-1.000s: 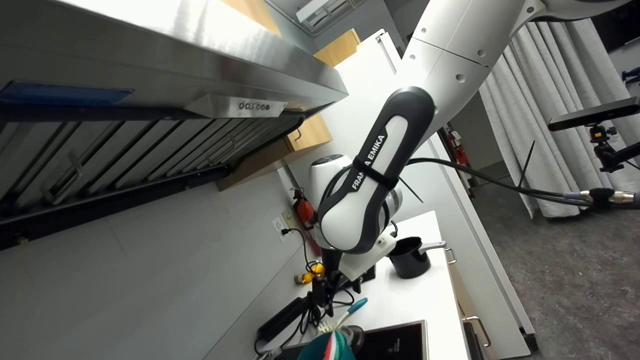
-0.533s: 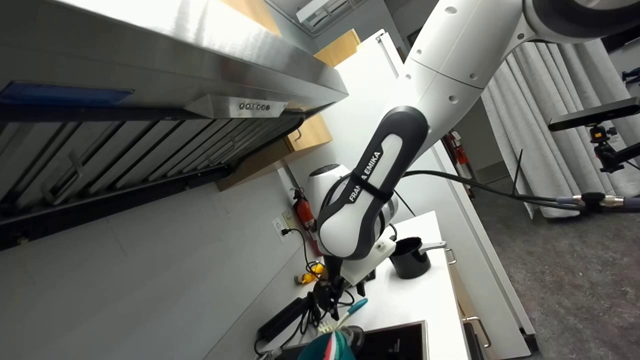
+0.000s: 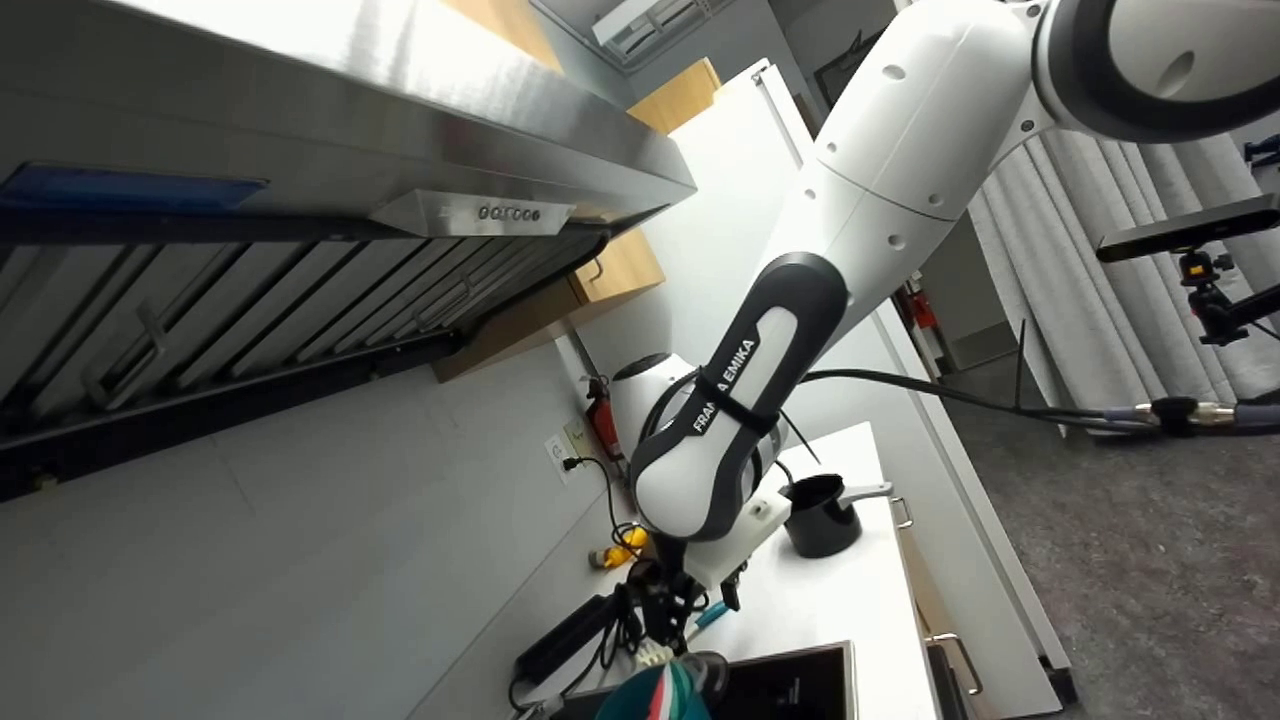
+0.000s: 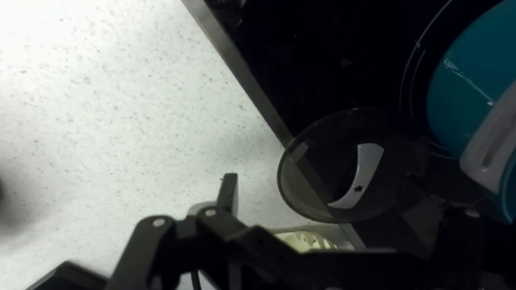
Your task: Pick up the lid and close the pot
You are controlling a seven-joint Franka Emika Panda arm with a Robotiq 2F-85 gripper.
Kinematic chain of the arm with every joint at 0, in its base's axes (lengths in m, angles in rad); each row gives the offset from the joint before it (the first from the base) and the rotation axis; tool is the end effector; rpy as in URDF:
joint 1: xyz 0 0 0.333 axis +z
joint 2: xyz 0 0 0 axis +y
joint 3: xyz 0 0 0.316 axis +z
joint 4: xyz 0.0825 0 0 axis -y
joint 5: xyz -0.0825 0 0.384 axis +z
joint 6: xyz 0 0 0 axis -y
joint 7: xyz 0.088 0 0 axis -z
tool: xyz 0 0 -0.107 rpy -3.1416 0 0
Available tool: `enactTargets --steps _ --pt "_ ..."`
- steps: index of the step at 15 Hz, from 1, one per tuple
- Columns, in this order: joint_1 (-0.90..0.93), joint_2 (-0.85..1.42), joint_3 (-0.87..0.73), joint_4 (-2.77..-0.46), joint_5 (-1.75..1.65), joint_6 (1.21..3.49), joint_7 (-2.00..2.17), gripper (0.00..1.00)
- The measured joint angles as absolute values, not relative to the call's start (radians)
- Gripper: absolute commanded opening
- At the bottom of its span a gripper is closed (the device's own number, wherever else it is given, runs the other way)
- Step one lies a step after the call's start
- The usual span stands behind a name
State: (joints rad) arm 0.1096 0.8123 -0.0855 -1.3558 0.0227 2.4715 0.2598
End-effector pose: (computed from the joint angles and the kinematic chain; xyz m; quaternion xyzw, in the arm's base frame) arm 0.7653 0.0348 0.2684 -0.9824 0.1061 -0.1538 0.0015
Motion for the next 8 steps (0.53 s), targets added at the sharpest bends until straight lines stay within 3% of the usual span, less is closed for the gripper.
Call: enactTargets --steps 8 --pt "0.132 0.906 -0.087 -1.225 0.006 2.435 0.258 1.00"
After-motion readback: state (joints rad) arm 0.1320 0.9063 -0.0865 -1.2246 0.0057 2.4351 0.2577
